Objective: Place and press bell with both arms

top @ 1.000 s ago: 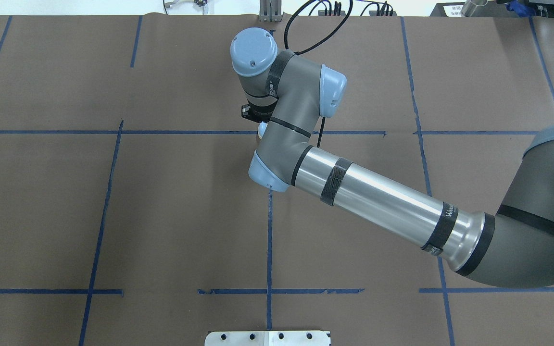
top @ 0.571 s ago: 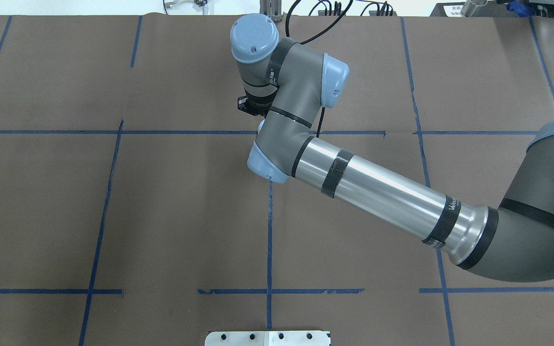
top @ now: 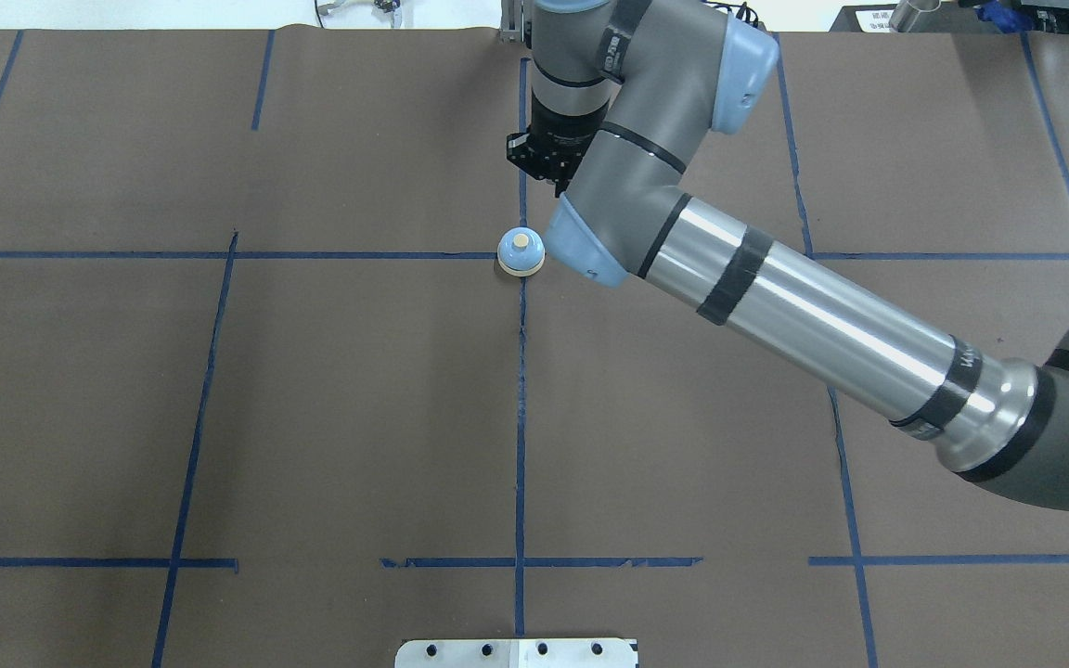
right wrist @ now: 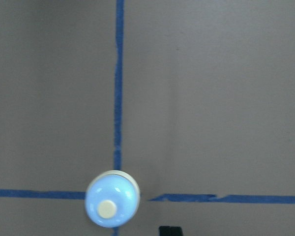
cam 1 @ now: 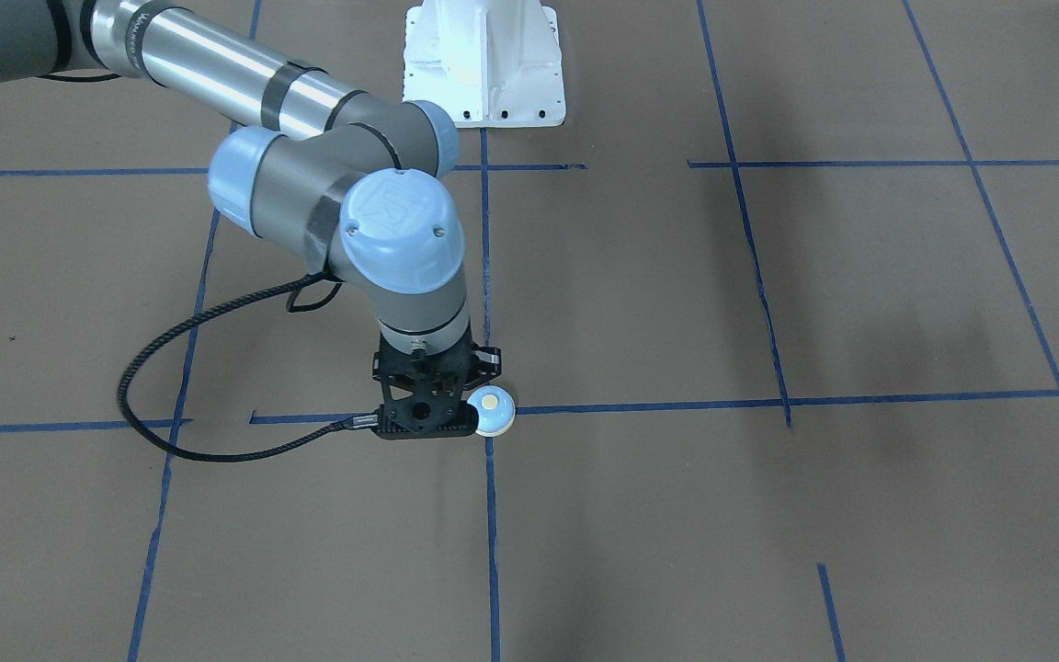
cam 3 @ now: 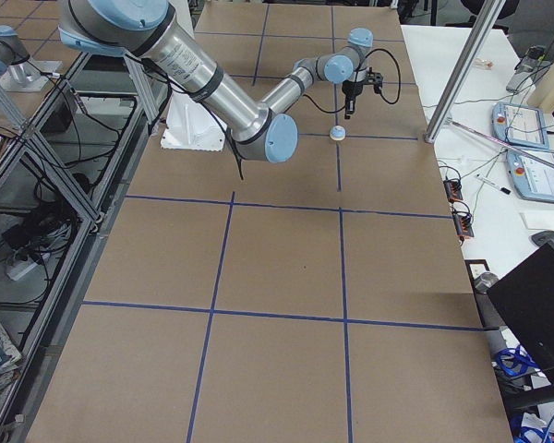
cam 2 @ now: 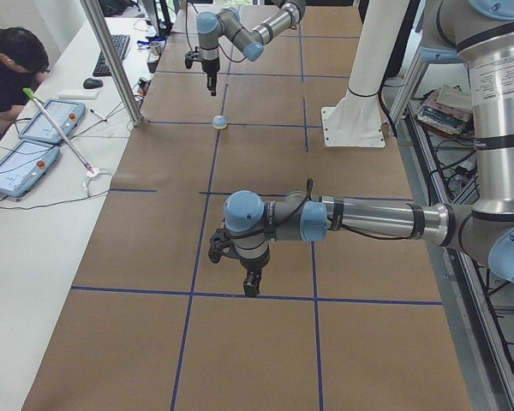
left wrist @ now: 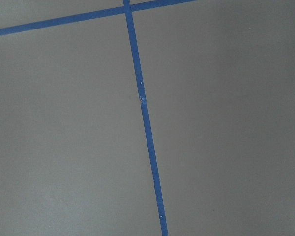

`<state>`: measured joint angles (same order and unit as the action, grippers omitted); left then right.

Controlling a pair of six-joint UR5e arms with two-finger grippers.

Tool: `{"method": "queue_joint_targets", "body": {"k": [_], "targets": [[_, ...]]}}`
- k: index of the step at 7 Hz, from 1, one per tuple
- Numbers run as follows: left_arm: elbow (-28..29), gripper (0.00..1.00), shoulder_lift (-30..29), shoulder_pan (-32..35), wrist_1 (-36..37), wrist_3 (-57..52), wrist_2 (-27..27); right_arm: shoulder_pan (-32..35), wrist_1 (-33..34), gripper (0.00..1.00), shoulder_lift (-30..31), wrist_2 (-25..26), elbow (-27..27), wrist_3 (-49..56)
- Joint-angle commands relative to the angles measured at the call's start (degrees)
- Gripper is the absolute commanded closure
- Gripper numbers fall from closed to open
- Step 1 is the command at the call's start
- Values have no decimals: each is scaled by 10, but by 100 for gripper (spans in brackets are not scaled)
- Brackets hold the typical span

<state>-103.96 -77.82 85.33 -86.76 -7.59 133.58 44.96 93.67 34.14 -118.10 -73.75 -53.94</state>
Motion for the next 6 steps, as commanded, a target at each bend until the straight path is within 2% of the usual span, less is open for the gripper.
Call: {"method": "queue_joint_targets", "body": {"k": [1, 2, 4, 5, 6], "targets": [[17, 0, -4, 0, -30, 18, 0, 56, 83, 99, 158, -8, -191, 150], [16, 0, -6, 0, -28, 20, 0, 91, 83, 98, 248, -33, -263, 229], [42, 0, -63, 0, -2, 31, -2, 161, 82, 93, 397, -57, -344, 386], [64, 0, -86, 0, 1, 31, -2, 196, 82, 85, 447, -57, -350, 465], [66, 0, -88, 0, -3, 31, -3, 234, 79, 65, 499, -59, -351, 543]]}}
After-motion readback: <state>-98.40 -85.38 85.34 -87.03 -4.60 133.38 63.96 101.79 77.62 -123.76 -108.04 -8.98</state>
